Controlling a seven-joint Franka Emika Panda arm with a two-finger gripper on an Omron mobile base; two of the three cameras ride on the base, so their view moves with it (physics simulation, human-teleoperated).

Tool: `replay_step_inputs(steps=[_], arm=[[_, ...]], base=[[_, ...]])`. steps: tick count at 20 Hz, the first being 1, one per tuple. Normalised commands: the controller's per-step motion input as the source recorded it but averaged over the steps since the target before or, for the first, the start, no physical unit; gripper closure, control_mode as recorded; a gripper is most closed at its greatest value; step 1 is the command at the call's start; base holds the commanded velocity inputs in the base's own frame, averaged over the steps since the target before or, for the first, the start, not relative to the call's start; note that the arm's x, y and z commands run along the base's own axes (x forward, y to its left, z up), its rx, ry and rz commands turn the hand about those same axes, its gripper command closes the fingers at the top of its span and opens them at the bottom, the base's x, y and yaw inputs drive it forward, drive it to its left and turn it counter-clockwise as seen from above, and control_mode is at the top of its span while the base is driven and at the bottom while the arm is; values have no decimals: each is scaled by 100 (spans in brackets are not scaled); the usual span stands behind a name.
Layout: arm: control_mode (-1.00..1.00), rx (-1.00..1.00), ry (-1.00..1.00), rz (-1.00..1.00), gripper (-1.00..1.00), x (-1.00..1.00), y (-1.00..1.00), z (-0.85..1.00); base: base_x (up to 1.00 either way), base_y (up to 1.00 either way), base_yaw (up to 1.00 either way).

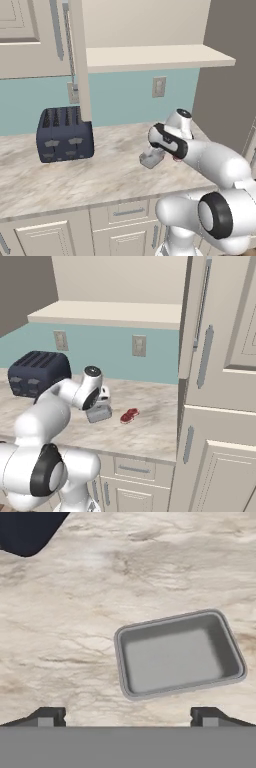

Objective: Retrieve the tupperware from the cabinet, then place the raw meat into the tupperware to avoid contamination.

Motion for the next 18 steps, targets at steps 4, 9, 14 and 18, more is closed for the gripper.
replay_step_inputs(steps=[4,9,14,18], arm=[[-100,-1,14,-32,-100,-5,-23,31],[-100,-3,11,-33,-100,-1,-24,28],[-100,-6,6,-31,-100,0,-33,25],[-100,-7,1,-25,-100,0,-39,5]], base=[[0,0,0],[0,0,0],[0,0,0],[0,0,0]])
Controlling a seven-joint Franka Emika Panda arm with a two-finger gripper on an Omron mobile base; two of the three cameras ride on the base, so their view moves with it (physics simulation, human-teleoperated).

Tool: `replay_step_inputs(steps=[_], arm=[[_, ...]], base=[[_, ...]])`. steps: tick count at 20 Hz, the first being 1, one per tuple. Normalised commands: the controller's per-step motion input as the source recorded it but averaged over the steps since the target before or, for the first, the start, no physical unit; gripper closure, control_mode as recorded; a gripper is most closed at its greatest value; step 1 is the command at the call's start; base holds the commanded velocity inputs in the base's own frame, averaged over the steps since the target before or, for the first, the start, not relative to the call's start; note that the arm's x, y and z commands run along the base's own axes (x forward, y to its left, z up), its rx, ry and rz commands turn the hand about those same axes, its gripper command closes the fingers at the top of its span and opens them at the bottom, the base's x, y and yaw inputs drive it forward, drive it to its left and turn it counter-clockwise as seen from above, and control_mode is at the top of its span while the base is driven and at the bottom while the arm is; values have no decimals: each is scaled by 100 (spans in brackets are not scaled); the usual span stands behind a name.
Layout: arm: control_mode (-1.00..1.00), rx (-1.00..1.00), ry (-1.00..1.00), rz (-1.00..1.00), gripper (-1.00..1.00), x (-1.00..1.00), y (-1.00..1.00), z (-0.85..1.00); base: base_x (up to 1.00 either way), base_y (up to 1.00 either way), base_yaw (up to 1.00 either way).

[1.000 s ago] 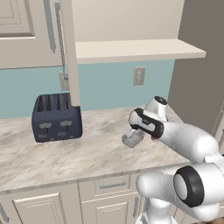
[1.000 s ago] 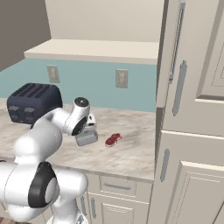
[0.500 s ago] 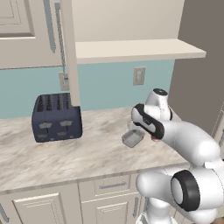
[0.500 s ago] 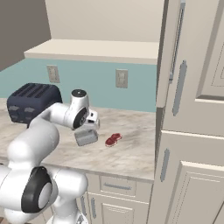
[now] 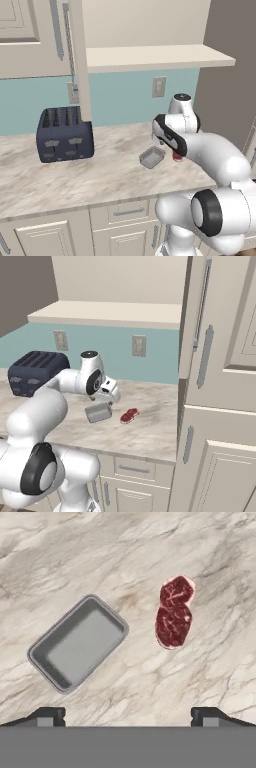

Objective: Retrieve the tupperware from the cabinet, then place the raw meat into the tupperware to avoid contamination.

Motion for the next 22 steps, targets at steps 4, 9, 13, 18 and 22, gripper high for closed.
replay_step_inputs(steps=[4,9,13,18,22], arm=[[-100,-6,0,-16,-100,0,-48,-7],[-100,-4,-1,-9,-100,0,-48,-23],[-100,0,0,-6,-100,0,-40,-27],[-100,1,0,-6,-100,1,-20,-24],[-100,5,0,-6,-100,19,-2,-14]], base=[[0,0,0],[0,0,0],[0,0,0],[0,0,0],[0,0,0]])
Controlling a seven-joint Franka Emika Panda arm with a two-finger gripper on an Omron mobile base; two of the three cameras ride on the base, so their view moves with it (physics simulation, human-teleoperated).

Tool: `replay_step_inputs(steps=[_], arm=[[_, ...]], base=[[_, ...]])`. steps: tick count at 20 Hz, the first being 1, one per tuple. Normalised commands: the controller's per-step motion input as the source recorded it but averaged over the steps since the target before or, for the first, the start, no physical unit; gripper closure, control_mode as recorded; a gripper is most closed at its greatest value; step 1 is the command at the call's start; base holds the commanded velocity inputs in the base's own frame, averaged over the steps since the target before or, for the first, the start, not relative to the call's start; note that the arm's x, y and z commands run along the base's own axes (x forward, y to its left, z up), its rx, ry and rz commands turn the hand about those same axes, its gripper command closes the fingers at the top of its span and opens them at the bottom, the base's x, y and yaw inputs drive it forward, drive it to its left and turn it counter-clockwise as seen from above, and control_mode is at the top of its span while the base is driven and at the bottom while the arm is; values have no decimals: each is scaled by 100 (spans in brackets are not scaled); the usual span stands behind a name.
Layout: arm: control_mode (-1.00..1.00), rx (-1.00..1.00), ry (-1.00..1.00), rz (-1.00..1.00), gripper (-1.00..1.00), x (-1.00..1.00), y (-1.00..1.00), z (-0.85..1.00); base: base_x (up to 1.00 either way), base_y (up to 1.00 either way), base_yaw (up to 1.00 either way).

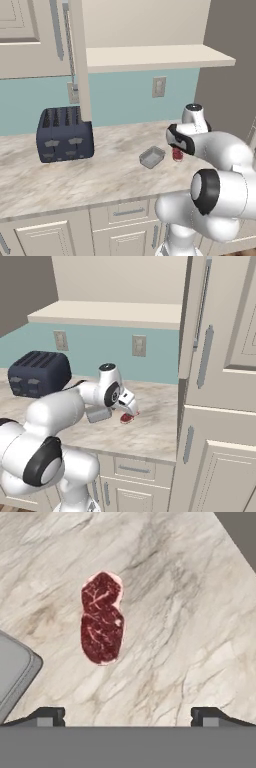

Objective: Retrieve the tupperware from the cabinet, then place the raw meat into the tupperware to avoid contamination.

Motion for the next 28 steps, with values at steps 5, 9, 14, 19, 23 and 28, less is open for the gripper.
replay_step_inputs(steps=[5,9,14,19,23,28], arm=[[-100,6,-2,-7,-100,32,0,-5],[-100,5,-4,-6,-100,35,-1,-23],[-100,3,0,-6,-100,20,-10,-24],[-100,1,0,-5,-100,15,-7,-27],[-100,0,0,-3,-100,9,0,-26],[-100,0,0,-3,-100,11,0,-24]], base=[[0,0,0],[0,0,0],[0,0,0],[0,0,0],[0,0,0],[0,0,0]])
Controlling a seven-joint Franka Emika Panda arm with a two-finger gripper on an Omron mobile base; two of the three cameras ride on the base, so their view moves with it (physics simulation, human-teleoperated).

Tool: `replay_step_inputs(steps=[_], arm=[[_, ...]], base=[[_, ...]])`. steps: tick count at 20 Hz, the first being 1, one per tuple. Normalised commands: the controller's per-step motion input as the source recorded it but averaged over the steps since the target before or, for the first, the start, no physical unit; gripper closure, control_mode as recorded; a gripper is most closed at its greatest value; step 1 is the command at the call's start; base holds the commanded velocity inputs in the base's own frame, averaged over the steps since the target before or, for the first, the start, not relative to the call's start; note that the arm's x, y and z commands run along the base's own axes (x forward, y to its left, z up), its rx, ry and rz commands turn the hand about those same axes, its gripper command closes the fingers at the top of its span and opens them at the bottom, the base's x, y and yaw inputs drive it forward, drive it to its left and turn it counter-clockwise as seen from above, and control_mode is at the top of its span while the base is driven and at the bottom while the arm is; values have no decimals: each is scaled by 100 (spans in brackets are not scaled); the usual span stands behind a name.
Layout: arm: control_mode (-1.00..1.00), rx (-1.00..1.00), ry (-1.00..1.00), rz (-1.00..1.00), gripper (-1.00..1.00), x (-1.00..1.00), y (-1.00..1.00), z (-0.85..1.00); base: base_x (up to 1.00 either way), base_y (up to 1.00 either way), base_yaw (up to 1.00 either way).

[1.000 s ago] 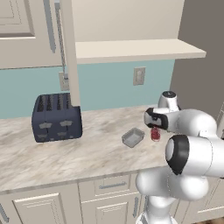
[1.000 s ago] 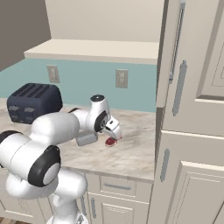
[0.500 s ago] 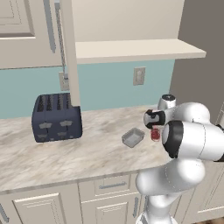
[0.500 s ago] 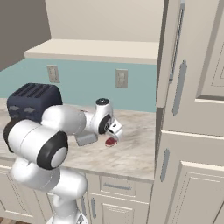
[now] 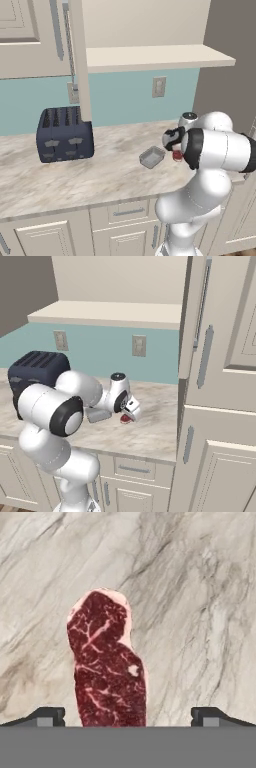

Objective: Retrieve the tupperware from the cabinet, then place the raw meat into the tupperware to avoid contamination.

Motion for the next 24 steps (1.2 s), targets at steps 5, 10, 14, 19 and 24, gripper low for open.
replay_step_inputs(steps=[5,10,14,19,24], arm=[[-100,0,0,-2,-100,13,0,-27],[-100,0,0,-1,-100,16,0,-28],[-100,0,0,-1,-100,20,0,-27],[-100,0,0,-2,-100,30,0,-22],[-100,0,0,-1,-100,25,0,-24]], base=[[0,0,0],[0,0,0],[0,0,0],[0,0,0],[0,0,0]])
